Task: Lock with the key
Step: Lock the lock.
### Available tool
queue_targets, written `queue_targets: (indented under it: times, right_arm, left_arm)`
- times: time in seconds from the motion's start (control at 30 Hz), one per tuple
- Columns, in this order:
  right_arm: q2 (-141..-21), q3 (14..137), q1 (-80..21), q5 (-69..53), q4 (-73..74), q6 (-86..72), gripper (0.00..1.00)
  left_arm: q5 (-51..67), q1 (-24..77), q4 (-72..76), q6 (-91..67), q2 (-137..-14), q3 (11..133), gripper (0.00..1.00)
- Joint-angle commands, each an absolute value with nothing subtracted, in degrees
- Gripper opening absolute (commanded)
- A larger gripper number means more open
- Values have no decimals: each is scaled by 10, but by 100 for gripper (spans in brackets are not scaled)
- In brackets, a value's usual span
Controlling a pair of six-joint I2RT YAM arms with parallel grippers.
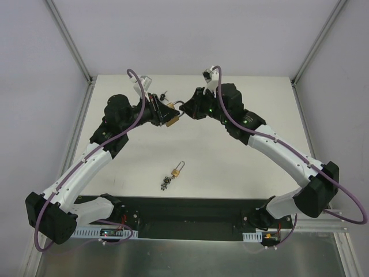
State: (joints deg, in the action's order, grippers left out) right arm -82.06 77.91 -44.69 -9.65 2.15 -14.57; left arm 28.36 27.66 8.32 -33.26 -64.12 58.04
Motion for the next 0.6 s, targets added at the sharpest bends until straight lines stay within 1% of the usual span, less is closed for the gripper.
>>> queue_targets:
  times: [0.0, 0.07, 0.17, 0.3, 0.37, 0.43, 0.5, 0.53, 0.57]
  right_arm:
    - [-802, 838, -629, -510, -156, -265, 0]
    - [-788, 836, -608, -474, -121, -256, 1]
    - [-765, 811, -552, -434, -108, -262, 1]
    - [-744, 793, -478, -422, -105, -269, 4]
    - [-737, 791, -463, -420, -104, -270, 10]
    - [-731, 791, -447, -419, -102, -270, 21]
    - [-730, 789, -439, -419, -98, -267, 28]
    - [-726, 788, -438, -417, -96, -265, 35]
    - [-723, 786, -435, -414, -91, -265, 38]
  left_arm:
    - [328, 326, 238, -334, -711, 596, 0]
    - [328, 326, 227, -324, -699, 585, 0]
    - [322, 326, 201, -315, -681, 565, 0]
    - [309, 325, 185, -309, -658, 541, 0]
    - [305, 324, 178, -308, -651, 534, 0]
    - [304, 323, 178, -308, -649, 533, 0]
    - [306, 322, 177, -307, -650, 534, 0]
    - [305, 321, 176, -306, -649, 537, 0]
    - [306, 320, 173, -305, -649, 540, 0]
